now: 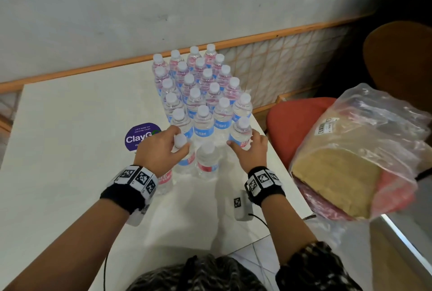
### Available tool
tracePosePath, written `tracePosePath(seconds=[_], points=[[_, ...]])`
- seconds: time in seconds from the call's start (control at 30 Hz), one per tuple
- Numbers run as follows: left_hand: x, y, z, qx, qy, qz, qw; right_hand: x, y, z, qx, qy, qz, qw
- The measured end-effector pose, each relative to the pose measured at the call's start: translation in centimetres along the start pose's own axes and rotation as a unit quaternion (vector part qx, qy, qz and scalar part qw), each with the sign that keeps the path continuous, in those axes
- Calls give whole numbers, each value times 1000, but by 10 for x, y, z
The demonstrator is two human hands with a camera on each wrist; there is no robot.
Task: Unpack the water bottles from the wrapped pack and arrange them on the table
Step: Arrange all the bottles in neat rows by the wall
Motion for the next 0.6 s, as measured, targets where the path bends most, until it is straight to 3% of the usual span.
tracePosePath(seconds=[0.2, 0.33, 0.5, 0.6], points=[[-3, 0, -1, 2, -9, -18, 1000, 29, 15, -40, 4, 63, 34, 997], [-7, 2, -5, 10, -12, -24, 1000, 15, 19, -36, 20, 73, 44, 996], [-7, 3, -5, 20, -20, -24, 999, 5, 20, -38, -61, 164, 18, 984], [-6, -1, -5, 19, -17, -31, 999, 3, 16, -52, -63, 162, 27, 984]])
Point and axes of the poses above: each hand's wrist, its own y-axis towards the middle knuckle, its own x-axis out of the back of the hand, z = x × y, the point moved 2 cm from there along y, towards the middle knuckle, and after that the axes turned 10 degrees about -y, right-handed, at the moved point
